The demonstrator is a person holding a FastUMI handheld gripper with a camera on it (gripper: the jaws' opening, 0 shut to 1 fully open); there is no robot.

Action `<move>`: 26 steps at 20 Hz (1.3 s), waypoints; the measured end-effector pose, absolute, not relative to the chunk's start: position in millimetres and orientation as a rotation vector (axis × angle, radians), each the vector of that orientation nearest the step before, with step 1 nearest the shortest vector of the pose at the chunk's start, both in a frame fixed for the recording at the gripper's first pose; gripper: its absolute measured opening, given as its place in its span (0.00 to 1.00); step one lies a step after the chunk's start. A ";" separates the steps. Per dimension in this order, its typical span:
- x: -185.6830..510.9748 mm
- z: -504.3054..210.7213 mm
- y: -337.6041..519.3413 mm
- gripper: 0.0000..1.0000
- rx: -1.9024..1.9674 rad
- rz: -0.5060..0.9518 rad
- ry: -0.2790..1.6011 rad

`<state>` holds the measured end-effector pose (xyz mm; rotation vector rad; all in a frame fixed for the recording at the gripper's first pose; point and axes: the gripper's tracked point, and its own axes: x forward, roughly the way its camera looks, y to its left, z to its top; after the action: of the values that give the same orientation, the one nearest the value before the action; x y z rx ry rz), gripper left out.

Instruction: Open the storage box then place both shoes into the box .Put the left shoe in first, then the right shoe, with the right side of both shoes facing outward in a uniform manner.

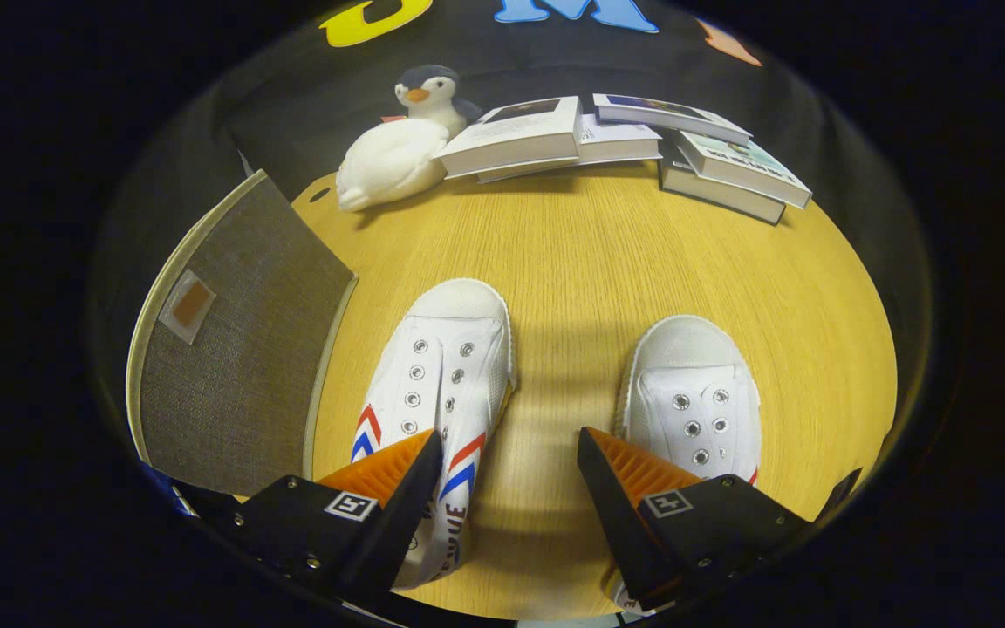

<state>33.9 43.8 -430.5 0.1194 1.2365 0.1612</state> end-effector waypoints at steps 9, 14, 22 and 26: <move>31.8 -427.1 67.6 0.27 0.251 0.190 1.257; 28.7 -426.6 66.2 0.07 0.315 0.114 1.288; 25.9 -411.4 75.7 0.06 0.460 0.099 1.290; 31.7 -394.1 82.6 0.06 0.584 0.103 1.267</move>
<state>31.7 82.6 -394.1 0.5839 1.2667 0.1028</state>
